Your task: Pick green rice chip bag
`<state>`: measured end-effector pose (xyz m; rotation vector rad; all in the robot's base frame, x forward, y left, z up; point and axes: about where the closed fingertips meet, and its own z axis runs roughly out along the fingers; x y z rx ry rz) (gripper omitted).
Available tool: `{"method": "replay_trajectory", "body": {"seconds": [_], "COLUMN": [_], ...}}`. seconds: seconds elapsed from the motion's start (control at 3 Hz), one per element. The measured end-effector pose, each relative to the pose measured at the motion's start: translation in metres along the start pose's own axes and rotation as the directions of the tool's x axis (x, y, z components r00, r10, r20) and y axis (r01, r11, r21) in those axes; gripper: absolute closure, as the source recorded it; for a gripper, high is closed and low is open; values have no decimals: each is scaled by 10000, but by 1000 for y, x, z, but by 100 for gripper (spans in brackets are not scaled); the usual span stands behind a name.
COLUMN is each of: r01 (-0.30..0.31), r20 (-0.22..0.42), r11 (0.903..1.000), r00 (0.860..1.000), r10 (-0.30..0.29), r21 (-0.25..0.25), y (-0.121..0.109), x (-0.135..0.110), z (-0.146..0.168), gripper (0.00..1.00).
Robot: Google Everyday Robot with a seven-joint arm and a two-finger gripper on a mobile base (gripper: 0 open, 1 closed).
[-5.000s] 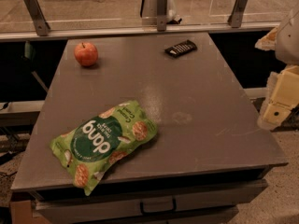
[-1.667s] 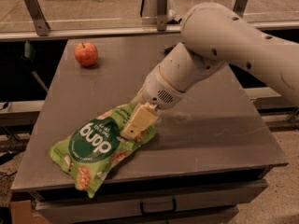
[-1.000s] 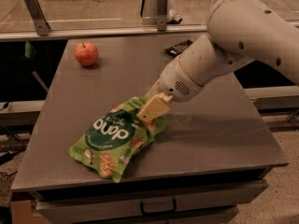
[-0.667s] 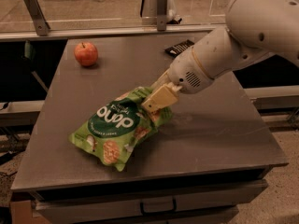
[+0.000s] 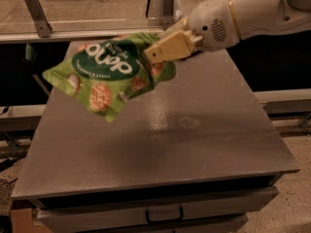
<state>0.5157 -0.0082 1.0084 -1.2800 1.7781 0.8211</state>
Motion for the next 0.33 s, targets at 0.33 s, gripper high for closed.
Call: {"method": "replay_trajectory", "body": {"seconds": [0.33], "r01": [79], "r20": [249], "r11": [10000], "r00": [9997], "r10": [-80], "r21": [23], "y": [1], "x": [-12], "z": [-5], "gripper": [100]}}
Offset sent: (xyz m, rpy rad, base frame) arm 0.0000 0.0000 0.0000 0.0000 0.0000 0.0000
